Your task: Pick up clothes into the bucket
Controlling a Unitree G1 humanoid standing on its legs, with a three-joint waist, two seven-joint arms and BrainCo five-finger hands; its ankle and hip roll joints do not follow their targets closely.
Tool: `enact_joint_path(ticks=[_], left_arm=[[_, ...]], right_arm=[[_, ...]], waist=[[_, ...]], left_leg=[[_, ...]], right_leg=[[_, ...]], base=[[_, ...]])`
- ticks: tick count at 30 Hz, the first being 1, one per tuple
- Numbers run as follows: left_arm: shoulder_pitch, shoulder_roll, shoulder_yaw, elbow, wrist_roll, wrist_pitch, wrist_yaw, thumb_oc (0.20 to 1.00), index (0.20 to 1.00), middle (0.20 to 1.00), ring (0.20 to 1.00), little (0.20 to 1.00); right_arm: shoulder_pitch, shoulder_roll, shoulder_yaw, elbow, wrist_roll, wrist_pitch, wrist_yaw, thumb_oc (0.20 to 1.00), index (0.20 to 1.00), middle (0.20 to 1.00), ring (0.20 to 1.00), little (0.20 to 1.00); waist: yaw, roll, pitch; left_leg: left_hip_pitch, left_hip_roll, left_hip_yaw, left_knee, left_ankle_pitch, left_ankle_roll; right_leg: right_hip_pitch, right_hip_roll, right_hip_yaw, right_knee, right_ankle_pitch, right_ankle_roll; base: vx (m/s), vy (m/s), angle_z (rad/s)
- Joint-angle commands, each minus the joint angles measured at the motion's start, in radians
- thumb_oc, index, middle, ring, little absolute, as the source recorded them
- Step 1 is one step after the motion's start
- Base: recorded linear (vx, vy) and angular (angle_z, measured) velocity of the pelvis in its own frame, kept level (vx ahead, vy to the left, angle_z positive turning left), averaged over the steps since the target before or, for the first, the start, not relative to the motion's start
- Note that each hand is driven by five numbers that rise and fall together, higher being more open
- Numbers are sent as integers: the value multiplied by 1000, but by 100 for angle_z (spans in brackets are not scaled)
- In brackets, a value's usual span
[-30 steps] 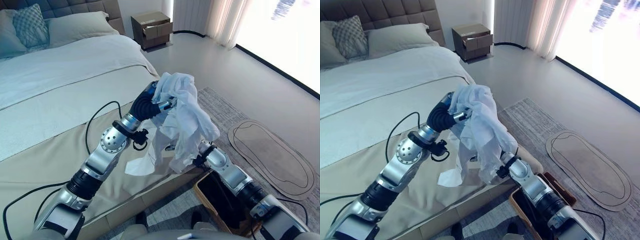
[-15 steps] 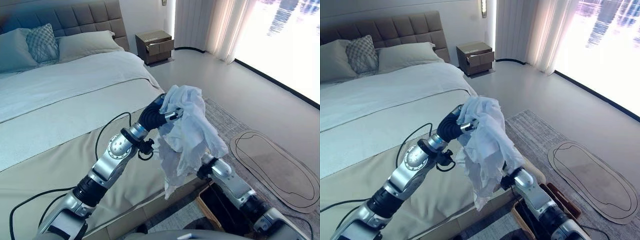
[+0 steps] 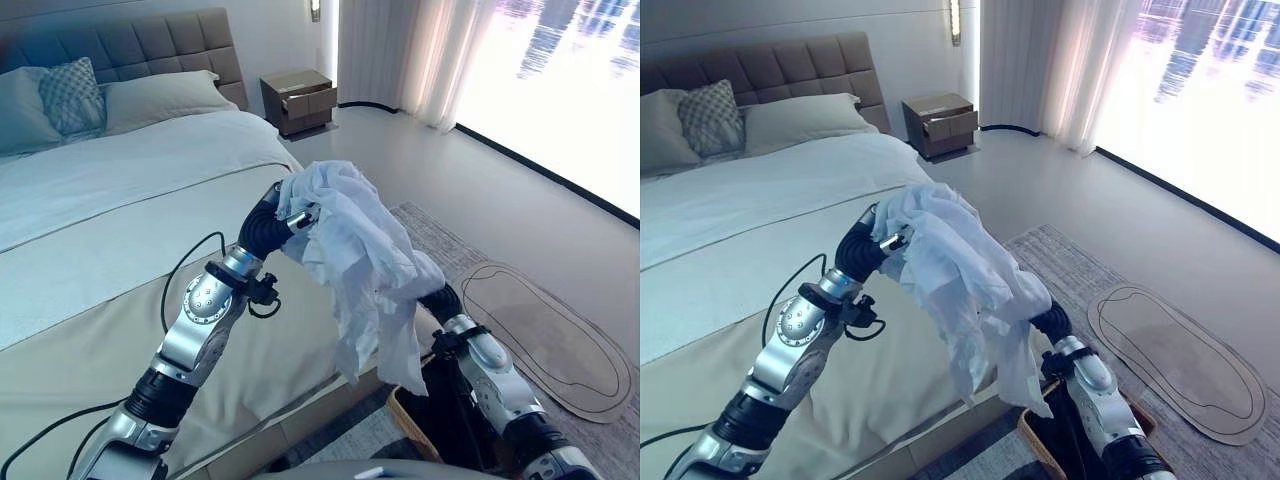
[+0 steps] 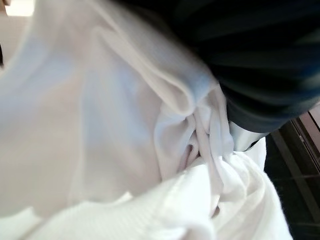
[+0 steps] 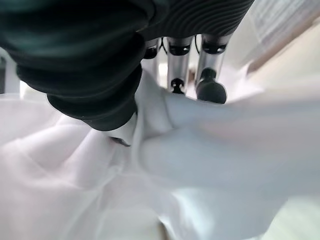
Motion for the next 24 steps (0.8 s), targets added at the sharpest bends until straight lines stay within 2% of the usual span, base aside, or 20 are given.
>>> enact_joint_path(ticks=[1,3,9,16,21,24], left_arm=[[-53,9,71,55,135,-85,93,200,200,200,200,200],[-48,0,51,146,216,-73,115,200,200,200,200,200],[-38,-68,14,310,268,-50,148,200,200,200,200,200],[-52,-94,-19,330,309,-49,165,200,200,200,200,200],[-82,-102,-43,320,338,-54,184,200,200,200,200,200],[-93,-100,-42,294,314,-62,184,200,200,200,200,200]], right_arm=[[-16,17,-52,-76,99,-71,7,200,200,200,200,200],[-4,22,-53,-108,123,-70,23,200,200,200,200,200],[7,27,-29,-161,131,-66,38,200,200,200,200,200],[1,40,5,-193,153,-66,46,200,200,200,200,200],[-39,21,91,-285,139,-49,78,200,200,200,200,200],[-80,-4,151,-326,26,-51,59,200,200,200,200,200]], waist=[[-5,-41,-31],[-12,-42,-29],[-26,-46,-26],[-31,-48,-26],[-28,-52,-27],[-25,-55,-21]], left_leg=[[-25,-25,3,66,-58,28],[-23,-24,7,68,-59,28],[-22,-24,15,69,-61,30],[-25,-22,15,70,-61,31],[-28,-22,18,71,-60,32],[-43,-26,16,75,-51,34]], right_leg=[[-60,-6,2,84,7,14],[-62,-6,7,90,4,14],[-68,-5,20,96,4,14],[-70,-6,23,94,5,15],[-73,-6,23,91,6,16],[-87,-9,27,91,16,15]], base=[[0,0,0],[0,0,0],[6,-12,-5],[-3,-3,-2],[-11,-1,-1],[-37,2,-1]])
